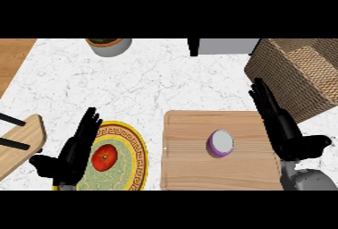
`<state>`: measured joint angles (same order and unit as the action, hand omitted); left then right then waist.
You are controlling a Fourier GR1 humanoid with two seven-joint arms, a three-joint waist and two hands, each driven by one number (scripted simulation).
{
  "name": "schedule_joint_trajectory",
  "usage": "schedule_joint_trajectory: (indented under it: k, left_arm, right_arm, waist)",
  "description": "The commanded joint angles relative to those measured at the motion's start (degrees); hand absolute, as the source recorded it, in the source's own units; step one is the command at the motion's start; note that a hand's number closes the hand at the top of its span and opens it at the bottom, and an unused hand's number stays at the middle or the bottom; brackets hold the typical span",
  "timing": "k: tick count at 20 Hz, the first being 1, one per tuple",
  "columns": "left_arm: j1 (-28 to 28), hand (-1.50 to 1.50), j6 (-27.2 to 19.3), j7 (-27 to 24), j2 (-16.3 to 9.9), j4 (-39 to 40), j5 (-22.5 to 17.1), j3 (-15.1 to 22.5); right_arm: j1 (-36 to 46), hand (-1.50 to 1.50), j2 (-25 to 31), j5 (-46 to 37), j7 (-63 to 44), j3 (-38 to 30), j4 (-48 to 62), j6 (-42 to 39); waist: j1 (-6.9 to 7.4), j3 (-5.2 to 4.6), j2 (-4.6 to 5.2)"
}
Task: Pick the can from the cutting board and place it in the basket
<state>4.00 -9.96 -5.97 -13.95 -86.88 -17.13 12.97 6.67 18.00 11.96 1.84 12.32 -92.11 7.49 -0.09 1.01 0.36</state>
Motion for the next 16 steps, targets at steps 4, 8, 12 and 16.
schedule_joint_trajectory:
  k: [4, 8, 12, 16]
  left_arm:
    - [-0.56, 0.00, 0.21, 8.52, -4.14, 8.20, 0.95, -1.13]
    - [1.14, 0.00, 0.73, 13.32, -5.46, 9.90, 2.15, 1.31]
    - [0.23, 0.00, 1.10, 16.43, -7.24, 10.79, 1.00, -0.93]
    - [1.91, 0.00, 0.72, 17.17, -7.73, 10.08, 0.84, -1.52]
  right_arm:
    - [11.14, 1.50, -4.71, 8.58, 0.14, 4.87, -0.80, -12.78]
    - [16.89, 1.50, -6.14, 7.03, 3.59, 15.56, -3.43, -23.91]
    - [13.20, -1.50, -10.44, -5.45, 3.97, 25.30, -3.65, -16.86]
    - [14.79, -1.50, -7.83, -15.15, -5.85, 27.55, -8.98, -10.38]
  waist:
    - [1.94, -0.89, 0.33]
    - [4.26, -0.84, 0.45]
    - [0.52, -1.02, -0.41]
    - [-0.76, -1.13, -0.92]
